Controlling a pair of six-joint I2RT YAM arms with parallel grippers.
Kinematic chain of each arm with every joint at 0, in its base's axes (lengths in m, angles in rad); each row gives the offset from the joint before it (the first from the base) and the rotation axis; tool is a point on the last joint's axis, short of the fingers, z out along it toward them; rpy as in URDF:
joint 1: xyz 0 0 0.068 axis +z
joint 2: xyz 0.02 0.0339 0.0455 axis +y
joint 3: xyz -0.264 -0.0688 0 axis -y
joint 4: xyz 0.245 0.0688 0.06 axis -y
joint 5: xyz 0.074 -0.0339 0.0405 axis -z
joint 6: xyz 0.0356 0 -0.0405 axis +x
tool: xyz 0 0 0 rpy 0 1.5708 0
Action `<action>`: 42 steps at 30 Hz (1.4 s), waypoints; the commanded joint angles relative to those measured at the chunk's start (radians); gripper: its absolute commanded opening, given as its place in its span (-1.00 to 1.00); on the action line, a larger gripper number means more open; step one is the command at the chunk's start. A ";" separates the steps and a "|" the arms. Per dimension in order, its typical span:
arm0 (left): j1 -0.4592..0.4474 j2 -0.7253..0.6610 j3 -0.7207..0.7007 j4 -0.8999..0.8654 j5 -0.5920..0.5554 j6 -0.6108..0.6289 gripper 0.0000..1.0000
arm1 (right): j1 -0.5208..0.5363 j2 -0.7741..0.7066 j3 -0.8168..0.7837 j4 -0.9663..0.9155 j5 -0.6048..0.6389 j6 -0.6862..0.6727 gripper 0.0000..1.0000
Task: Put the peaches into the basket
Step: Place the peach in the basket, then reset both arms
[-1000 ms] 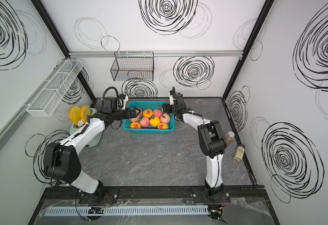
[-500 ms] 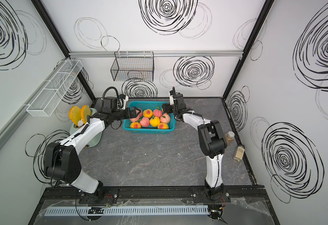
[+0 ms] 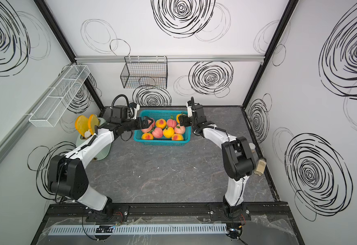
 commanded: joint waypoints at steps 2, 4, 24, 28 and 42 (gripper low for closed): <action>0.015 -0.031 0.011 0.026 0.000 0.000 0.96 | -0.004 -0.137 -0.063 0.048 0.058 -0.022 0.82; 0.018 -0.038 0.011 0.026 -0.004 0.002 0.96 | -0.008 -0.195 -0.109 0.064 0.077 -0.021 0.85; 0.110 -0.266 -0.098 0.174 -0.031 -0.072 0.95 | -0.269 -0.626 -0.498 0.094 0.014 0.119 0.99; 0.144 -0.403 -0.244 0.272 -0.080 -0.148 0.95 | -0.340 -0.689 -0.568 0.099 0.080 0.164 0.99; 0.190 -0.634 -0.778 0.649 -0.478 -0.135 0.96 | -0.401 -0.687 -0.963 0.554 0.566 0.111 0.99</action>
